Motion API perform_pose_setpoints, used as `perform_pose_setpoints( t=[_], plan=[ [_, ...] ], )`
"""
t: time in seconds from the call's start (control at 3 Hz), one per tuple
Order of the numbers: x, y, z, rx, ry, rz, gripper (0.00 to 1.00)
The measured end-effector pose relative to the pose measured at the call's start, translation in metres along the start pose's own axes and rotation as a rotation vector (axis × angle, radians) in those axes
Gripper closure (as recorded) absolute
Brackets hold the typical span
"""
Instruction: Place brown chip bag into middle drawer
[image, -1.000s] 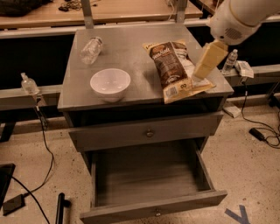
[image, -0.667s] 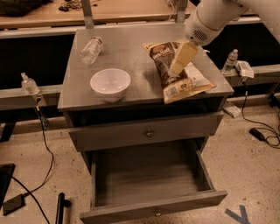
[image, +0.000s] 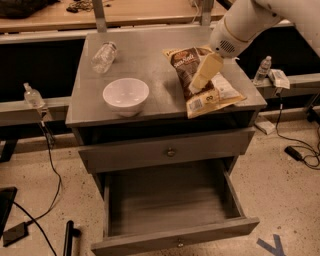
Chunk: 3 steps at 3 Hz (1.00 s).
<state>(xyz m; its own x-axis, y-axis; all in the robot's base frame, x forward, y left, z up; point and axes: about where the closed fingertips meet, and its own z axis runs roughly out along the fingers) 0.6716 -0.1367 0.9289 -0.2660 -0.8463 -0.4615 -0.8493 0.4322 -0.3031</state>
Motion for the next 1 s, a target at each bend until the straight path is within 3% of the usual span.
perform_pose_setpoints(
  t=[0.33, 0.67, 1.0],
  plan=[
    [-0.004, 0.018, 0.036, -0.069, -0.017, 0.073, 0.00],
    [-0.007, 0.032, 0.063, -0.090, 0.000, 0.119, 0.13],
    [-0.004, 0.042, 0.081, -0.088, 0.026, 0.146, 0.37]
  ],
)
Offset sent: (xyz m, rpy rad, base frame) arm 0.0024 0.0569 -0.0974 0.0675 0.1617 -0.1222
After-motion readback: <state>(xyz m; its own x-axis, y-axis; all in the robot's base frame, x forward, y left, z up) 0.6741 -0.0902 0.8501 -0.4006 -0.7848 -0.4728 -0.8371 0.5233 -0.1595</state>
